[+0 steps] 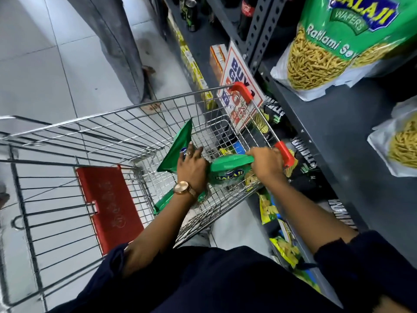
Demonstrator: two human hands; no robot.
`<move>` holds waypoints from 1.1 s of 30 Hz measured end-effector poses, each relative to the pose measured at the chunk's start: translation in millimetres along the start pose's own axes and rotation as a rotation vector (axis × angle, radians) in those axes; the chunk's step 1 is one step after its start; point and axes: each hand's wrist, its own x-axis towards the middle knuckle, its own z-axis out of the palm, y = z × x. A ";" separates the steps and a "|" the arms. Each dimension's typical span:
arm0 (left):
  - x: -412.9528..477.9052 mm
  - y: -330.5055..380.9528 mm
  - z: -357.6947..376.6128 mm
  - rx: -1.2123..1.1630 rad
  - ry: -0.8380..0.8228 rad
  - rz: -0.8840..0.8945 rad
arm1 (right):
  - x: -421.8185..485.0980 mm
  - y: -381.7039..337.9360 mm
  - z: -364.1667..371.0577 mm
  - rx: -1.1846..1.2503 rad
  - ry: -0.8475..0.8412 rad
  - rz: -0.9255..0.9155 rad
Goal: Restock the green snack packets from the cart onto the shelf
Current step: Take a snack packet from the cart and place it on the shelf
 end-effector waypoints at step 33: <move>8.6 267.6 -163.1 -1.313 0.259 0.562 | -160.4 167.5 -231.8 0.867 0.937 0.452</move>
